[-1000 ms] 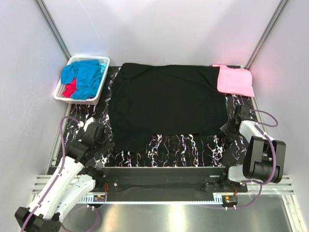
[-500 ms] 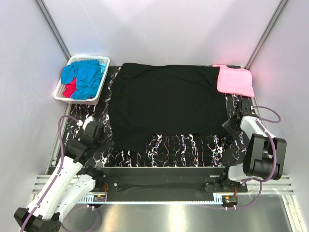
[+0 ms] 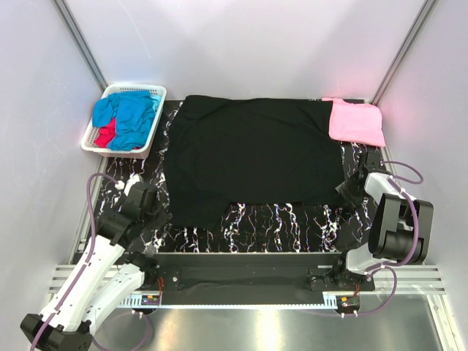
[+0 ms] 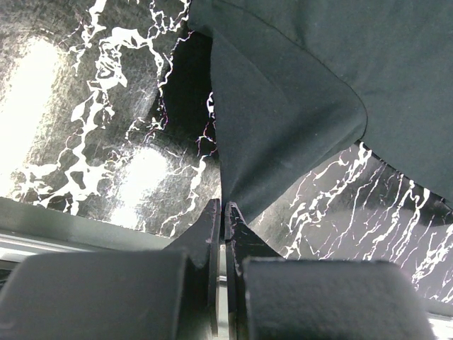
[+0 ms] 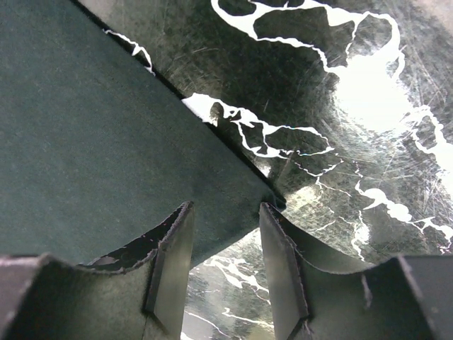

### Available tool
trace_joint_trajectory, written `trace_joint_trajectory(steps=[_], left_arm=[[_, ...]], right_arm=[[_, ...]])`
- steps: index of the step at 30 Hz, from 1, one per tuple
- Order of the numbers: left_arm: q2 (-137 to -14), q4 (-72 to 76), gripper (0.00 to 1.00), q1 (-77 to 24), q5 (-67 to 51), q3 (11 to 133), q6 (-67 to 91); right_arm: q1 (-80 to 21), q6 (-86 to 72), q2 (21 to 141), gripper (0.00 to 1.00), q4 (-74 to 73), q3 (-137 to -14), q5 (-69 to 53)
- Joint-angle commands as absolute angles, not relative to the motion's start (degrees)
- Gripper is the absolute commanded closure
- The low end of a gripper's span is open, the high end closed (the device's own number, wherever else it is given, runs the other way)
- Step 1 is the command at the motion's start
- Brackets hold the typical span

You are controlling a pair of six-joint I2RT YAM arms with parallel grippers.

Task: Fold and stack the t-shirts
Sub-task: Flatten the tshirt out

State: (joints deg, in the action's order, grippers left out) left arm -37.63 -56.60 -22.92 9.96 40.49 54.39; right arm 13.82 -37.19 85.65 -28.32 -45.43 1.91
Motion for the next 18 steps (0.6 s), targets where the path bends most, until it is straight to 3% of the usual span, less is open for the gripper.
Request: trace_joint_trajectory(steps=[1, 4, 7, 8, 11, 18], left_arm=[[-37.8, -56.3, 1.00, -22.9, 11.5, 43.1, 54.1], [-37.5, -56.3, 1.00, -22.9, 11.5, 43.2, 54.1], [-37.3, -56.3, 1.00, -22.9, 11.5, 43.2, 54.3], [-37.3, -56.4, 1.00, -22.9, 11.5, 43.2, 54.3], [-37.4, -56.3, 1.00, -22.9, 11.6, 43.1, 54.4], [-37.4, -56.4, 1.00, -22.9, 11.6, 43.2, 54.1]], right_arm=[[14.4, -38.5, 85.6, 0.50, -27.9, -45.4, 0.4], [14.4, -38.8, 85.9, 0.53, -27.9, -45.6, 0.2], [14.4, -38.8, 86.2, 0.73, -28.4, -45.9, 0.1], [14.4, -38.8, 86.1, 0.85, -28.5, -46.1, 0.2], [14.4, -38.8, 86.0, 1.00, -28.8, -46.3, 0.2], [14.4, -38.5, 82.1, 1.00, -31.5, -47.1, 0.8]])
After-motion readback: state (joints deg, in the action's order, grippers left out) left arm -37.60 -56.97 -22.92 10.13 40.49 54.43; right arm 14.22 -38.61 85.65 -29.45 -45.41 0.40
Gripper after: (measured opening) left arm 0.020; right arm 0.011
